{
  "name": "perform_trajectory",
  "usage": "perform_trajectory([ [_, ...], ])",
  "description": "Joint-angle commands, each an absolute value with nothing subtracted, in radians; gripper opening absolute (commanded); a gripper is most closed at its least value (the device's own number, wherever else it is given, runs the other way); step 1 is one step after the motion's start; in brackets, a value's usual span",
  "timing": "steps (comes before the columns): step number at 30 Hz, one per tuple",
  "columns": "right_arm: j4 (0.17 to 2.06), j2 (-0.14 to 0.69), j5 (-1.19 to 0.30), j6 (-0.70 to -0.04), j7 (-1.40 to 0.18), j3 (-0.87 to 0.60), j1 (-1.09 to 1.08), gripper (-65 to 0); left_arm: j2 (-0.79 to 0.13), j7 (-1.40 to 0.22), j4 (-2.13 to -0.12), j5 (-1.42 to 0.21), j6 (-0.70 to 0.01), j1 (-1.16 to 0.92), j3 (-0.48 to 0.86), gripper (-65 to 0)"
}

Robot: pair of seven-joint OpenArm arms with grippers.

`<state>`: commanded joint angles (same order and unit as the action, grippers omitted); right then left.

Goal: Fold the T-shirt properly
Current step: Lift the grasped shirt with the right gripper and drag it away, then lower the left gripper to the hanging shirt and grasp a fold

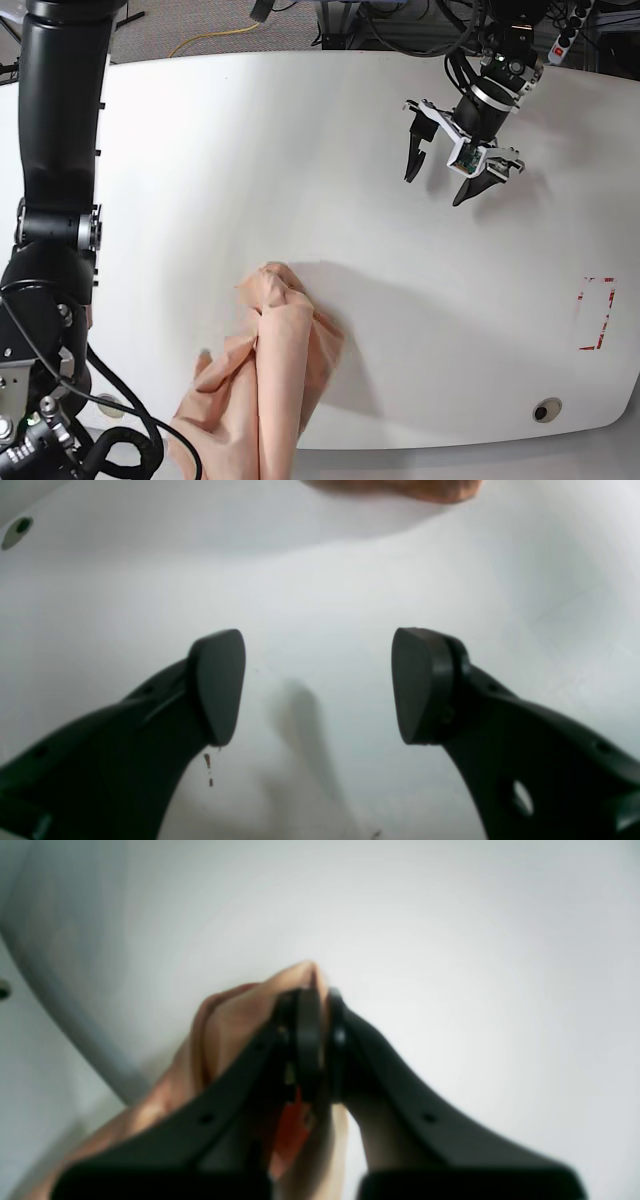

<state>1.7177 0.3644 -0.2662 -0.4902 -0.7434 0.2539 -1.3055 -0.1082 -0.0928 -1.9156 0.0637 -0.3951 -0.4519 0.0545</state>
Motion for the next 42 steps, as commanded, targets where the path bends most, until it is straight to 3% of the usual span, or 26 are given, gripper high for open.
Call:
perform_trajectory([
  [5, 1.719, 0.36, -0.266, -0.49, -0.743, 0.275, -1.306, -65.0, -0.108, -0.096, -1.913, 0.064, -0.395, -0.397, 0.054, -22.4],
  [16, 1.719, 0.357, -0.266, -0.49, -0.743, 0.291, -1.306, -65.0, -0.079, -0.268, -1.837, 0.062, -0.398, -0.173, -0.03, -22.2],
  [26, 1.718, 0.357, -0.265, -0.49, -0.756, 0.305, -1.306, -65.0, -0.076, -0.263, -1.593, 0.062, -0.394, -0.008, -0.122, -22.4],
  [34, 1.724, 0.352, -0.216, -0.49, -0.756, 0.305, -1.306, -65.0, 0.018, -0.259, -1.3, 0.061, -0.392, 0.177, -0.111, -22.5],
  [42, 1.721, 0.332, -0.209, -0.49, -0.756, 0.302, -1.306, -65.0, 0.091, -0.084, -1.075, 0.064, -0.392, 0.257, -0.113, -22.5],
])
